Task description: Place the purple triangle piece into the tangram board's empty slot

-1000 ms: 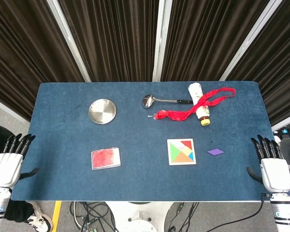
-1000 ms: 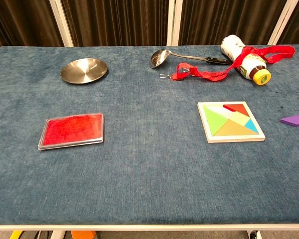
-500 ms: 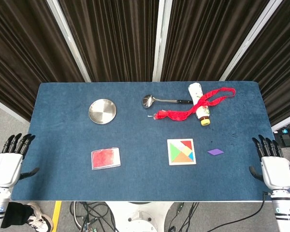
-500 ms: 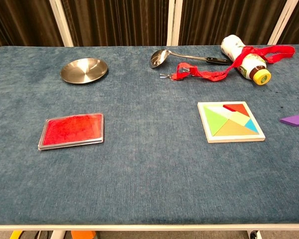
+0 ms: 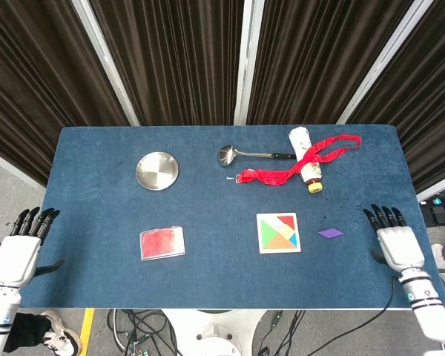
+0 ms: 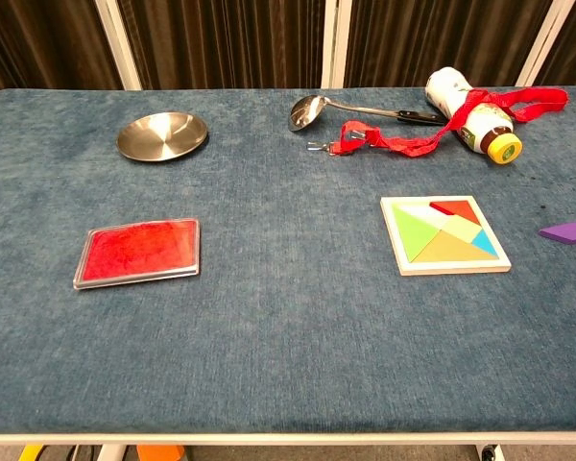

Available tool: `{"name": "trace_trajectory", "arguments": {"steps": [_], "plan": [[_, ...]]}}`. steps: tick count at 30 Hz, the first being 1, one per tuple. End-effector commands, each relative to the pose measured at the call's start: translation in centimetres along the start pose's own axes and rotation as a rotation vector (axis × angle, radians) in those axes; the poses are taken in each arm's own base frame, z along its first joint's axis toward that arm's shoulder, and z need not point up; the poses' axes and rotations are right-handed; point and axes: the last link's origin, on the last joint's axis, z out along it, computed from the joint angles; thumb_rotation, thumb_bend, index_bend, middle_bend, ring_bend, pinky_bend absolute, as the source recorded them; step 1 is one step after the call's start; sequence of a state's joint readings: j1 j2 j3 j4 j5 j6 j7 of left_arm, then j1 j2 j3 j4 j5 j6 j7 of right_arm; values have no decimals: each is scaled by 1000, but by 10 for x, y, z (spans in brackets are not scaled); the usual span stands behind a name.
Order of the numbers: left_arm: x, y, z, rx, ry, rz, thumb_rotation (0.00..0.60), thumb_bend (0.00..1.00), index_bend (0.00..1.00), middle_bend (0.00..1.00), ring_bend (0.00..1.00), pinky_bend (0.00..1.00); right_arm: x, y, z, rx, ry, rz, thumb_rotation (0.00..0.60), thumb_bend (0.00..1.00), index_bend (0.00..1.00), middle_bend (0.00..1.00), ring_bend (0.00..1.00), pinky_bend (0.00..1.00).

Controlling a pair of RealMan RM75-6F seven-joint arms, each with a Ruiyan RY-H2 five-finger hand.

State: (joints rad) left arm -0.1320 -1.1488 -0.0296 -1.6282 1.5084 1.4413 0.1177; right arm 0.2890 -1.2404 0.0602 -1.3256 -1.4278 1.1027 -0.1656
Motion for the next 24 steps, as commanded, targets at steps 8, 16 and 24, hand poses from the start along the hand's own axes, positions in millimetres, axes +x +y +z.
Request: {"name": "trace_trajectory", "arguments": {"steps": [8, 16, 24], "plan": [[-2, -4, 2, 12, -15, 3, 600, 55, 102, 81, 0, 44, -5, -22, 29, 110, -67, -30, 600, 176, 26, 0, 0, 0], [-5, -4, 2, 15, -24, 10, 600, 55, 102, 81, 0, 44, -8, -39, 42, 161, -70, 0, 600, 180, 49, 0, 0, 0], [-8, -5, 3, 18, -31, 7, 600, 54, 111, 81, 0, 44, -10, -46, 49, 187, -66, 69, 600, 193, 147, 0, 0, 0]]}}
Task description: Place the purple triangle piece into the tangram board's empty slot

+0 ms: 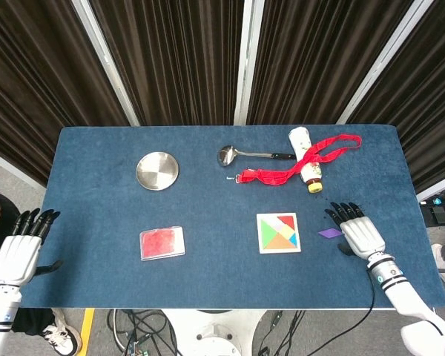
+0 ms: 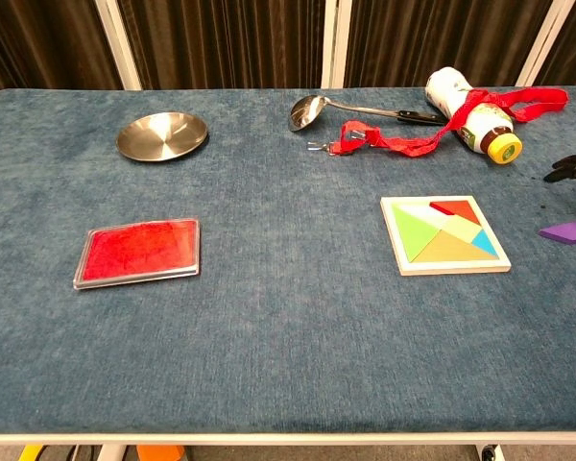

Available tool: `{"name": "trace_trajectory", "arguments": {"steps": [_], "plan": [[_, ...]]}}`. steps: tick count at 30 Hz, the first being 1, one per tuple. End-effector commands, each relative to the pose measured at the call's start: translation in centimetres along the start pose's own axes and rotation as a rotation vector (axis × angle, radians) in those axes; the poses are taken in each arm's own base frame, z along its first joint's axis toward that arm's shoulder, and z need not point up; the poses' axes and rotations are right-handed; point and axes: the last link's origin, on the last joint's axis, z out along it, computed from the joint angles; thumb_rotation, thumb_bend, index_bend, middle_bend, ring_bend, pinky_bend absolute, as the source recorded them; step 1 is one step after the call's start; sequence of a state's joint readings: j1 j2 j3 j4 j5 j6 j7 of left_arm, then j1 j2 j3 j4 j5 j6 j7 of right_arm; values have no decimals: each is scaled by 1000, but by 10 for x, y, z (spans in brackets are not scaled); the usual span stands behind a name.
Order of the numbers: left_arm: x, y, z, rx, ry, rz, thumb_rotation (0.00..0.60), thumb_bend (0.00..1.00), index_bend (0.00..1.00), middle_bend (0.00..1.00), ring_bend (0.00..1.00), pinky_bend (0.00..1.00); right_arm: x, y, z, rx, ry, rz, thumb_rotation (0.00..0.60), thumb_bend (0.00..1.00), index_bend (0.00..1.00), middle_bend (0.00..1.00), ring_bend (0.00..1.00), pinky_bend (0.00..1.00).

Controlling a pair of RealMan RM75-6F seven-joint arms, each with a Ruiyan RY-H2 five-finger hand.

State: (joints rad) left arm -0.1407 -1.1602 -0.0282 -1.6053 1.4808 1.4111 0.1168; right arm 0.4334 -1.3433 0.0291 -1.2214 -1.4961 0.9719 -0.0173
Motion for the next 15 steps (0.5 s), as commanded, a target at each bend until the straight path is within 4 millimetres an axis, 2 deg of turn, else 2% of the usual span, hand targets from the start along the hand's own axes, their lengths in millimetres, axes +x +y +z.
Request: {"name": "trace_trajectory", "arguments": {"steps": [1, 15], "plan": [[-1, 0, 0, 0, -3, 0, 600, 54, 111, 82, 0, 44, -1, -1, 3, 9, 1, 20, 600, 194, 160, 0, 0, 0], [-1, 3, 2, -6, -12, 7, 600, 54, 111, 82, 0, 44, 5, 3, 15, 33, -14, 82, 600, 207, 289, 0, 0, 0]]}}
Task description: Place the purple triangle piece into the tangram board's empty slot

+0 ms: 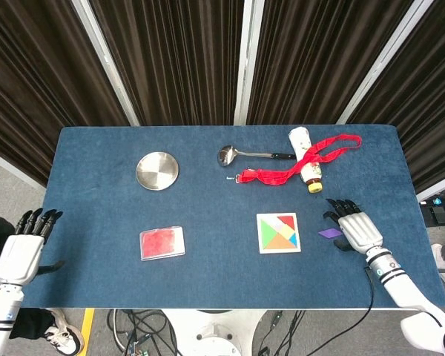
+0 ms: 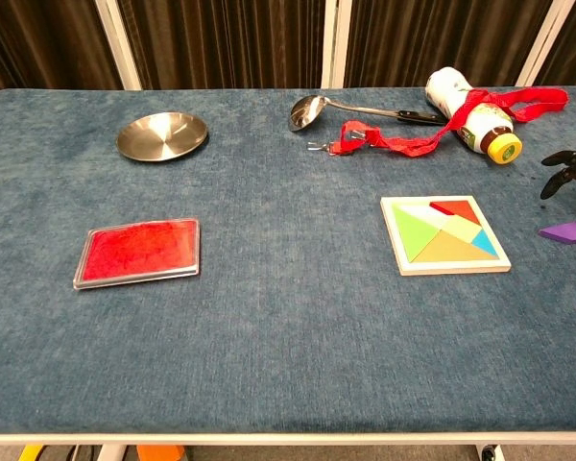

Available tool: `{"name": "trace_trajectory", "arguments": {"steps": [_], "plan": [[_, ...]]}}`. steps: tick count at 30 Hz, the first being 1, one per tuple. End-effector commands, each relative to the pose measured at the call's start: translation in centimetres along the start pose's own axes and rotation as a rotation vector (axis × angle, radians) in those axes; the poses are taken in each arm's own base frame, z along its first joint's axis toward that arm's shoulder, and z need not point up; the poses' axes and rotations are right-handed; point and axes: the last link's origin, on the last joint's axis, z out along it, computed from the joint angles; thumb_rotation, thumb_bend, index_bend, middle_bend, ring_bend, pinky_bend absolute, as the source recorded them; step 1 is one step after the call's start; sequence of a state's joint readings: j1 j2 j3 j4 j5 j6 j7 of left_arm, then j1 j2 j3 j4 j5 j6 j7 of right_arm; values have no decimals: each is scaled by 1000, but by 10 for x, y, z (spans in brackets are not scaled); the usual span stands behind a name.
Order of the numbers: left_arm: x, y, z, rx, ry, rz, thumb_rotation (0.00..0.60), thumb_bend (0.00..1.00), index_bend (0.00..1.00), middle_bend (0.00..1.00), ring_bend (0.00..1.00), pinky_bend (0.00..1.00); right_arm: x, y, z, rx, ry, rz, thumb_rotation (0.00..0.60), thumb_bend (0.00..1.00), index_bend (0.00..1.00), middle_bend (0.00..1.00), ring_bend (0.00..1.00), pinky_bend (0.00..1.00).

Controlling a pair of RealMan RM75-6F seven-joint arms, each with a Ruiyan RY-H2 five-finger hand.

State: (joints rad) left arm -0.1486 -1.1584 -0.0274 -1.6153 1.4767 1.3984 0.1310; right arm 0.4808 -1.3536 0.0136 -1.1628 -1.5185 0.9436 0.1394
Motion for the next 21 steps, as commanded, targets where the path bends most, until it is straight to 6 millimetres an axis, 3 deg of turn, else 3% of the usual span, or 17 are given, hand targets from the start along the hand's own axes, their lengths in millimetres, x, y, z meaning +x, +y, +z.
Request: {"name": "trace_trajectory", "arguments": {"steps": [1, 21], "plan": [[0, 0, 0, 0, -2, 2, 600, 54, 111, 82, 0, 44, 0, -1, 2, 7, 0, 3, 600, 210, 297, 0, 0, 0], [-3, 1, 0, 1, -15, 1, 600, 55, 111, 82, 0, 44, -5, 0, 0, 11, -7, 14, 600, 228, 422, 0, 0, 0]]}}
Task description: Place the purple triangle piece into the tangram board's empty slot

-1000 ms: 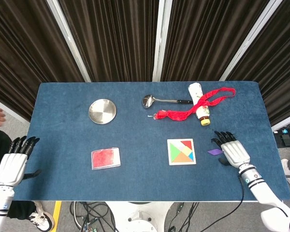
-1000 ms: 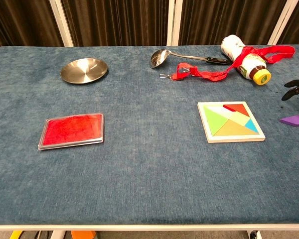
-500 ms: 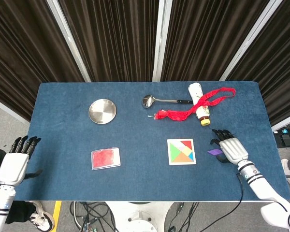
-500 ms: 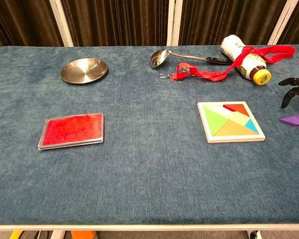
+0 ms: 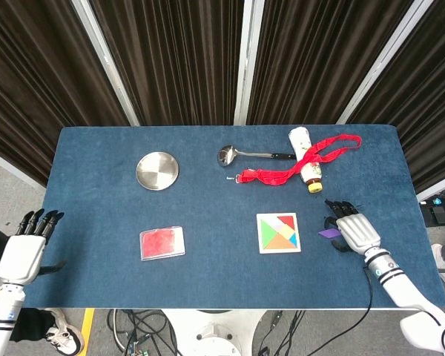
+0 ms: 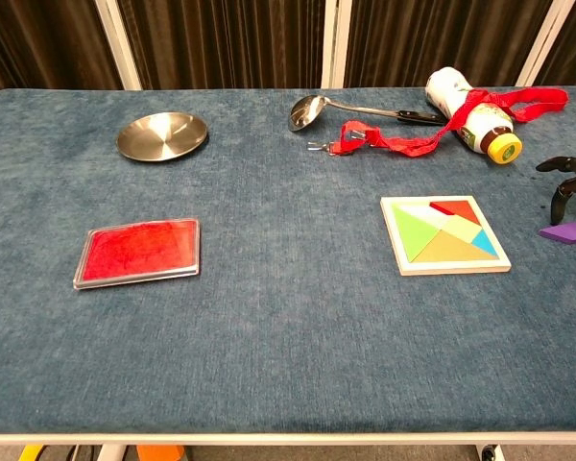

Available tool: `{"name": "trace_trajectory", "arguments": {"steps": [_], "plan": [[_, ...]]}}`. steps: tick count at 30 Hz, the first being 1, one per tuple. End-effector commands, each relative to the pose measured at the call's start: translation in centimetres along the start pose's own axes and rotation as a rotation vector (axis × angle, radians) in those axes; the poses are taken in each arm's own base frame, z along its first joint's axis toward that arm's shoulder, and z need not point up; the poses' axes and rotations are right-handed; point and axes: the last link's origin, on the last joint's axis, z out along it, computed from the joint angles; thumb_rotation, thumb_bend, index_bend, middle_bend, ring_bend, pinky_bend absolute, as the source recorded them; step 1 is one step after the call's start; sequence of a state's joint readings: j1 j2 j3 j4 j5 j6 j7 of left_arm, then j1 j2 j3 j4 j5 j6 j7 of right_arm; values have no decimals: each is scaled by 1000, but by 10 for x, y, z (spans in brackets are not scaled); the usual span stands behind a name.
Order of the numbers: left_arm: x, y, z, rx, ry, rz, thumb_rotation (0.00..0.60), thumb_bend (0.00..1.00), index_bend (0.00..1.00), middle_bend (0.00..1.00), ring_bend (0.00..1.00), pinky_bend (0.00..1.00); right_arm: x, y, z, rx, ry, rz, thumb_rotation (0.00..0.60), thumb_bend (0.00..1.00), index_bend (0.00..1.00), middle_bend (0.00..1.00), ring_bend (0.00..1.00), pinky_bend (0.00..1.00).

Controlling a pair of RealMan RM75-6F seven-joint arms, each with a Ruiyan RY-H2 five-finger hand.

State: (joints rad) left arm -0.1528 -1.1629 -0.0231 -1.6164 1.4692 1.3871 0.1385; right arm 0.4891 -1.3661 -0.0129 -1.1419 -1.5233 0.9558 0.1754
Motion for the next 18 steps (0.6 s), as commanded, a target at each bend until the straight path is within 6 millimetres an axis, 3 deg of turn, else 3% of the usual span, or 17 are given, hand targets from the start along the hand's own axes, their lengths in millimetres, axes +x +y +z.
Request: {"name": "trace_trajectory", "arguments": {"steps": [1, 18], "plan": [[0, 0, 0, 0, -1, 0, 600, 54, 111, 82, 0, 44, 0, 0, 0, -2, 3, -1, 600, 229, 427, 0, 0, 0], [-3, 1, 0, -6, -20, -3, 600, 54, 111, 81, 0, 44, -2, 4, -3, -23, 18, 4, 600, 240, 512, 0, 0, 0]]}}
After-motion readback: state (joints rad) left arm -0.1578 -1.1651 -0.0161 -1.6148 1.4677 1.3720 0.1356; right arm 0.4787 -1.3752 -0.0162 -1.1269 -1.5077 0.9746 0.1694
